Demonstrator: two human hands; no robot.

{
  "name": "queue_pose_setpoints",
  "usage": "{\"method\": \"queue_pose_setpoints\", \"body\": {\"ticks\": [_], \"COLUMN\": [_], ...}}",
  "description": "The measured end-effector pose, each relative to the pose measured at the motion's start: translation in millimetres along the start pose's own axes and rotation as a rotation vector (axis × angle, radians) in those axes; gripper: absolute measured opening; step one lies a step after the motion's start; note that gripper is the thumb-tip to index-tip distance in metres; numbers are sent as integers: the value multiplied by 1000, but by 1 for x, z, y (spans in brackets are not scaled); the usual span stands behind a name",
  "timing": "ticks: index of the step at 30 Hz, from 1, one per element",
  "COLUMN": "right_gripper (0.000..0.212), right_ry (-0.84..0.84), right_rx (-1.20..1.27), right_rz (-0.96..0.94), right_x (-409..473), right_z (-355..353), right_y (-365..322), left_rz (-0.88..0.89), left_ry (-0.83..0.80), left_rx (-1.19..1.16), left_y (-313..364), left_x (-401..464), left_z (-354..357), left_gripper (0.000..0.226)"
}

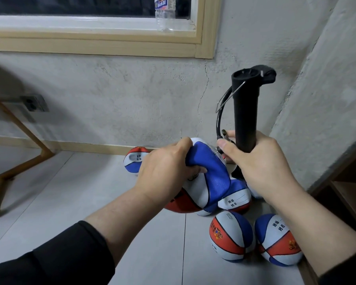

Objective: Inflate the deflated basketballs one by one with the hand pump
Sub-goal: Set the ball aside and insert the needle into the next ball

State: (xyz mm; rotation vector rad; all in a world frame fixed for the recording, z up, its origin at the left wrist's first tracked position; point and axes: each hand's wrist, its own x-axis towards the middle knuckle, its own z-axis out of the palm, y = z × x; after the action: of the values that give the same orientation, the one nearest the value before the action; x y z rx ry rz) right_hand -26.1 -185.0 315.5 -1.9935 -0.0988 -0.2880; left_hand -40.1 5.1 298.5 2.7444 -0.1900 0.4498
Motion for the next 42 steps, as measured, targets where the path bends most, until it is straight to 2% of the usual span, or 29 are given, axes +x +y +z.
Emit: {"method": "queue_pose_setpoints", "body": {"ticks": [5,11,21,24,26,35,39,42], "right_gripper": [19,18,19,19,19,19,22,22], "right_ry": [64,41,5,7,12,5,-5,-12], "right_rx": [22,1,-47,-70,-67,-84,-112,-140], "right_rz": [-15,-29,-14,-8,-6,9,29,61], "right_x": [3,3,1,-1,-2,-8,-10,-9], "right_z": [0,3,5,6,7,19,21,21], "right_y": [3,7,9,9,10,14,17,17], "left_rz": [-6,-1,130,258,262,347,321,269], "left_ry": [8,-7,79,168,165,173,186,142], "left_rx": [18,95,161,154,156,185,195,245], "left_y": [1,0,-5,-9,-8,-11,-11,-7], "left_x": [1,0,-1,0,1,-1,-4,-2], "left_z": [0,2,7,11,10,17,21,20], "left_gripper": [49,44,37,52,63,67,63,49]}}
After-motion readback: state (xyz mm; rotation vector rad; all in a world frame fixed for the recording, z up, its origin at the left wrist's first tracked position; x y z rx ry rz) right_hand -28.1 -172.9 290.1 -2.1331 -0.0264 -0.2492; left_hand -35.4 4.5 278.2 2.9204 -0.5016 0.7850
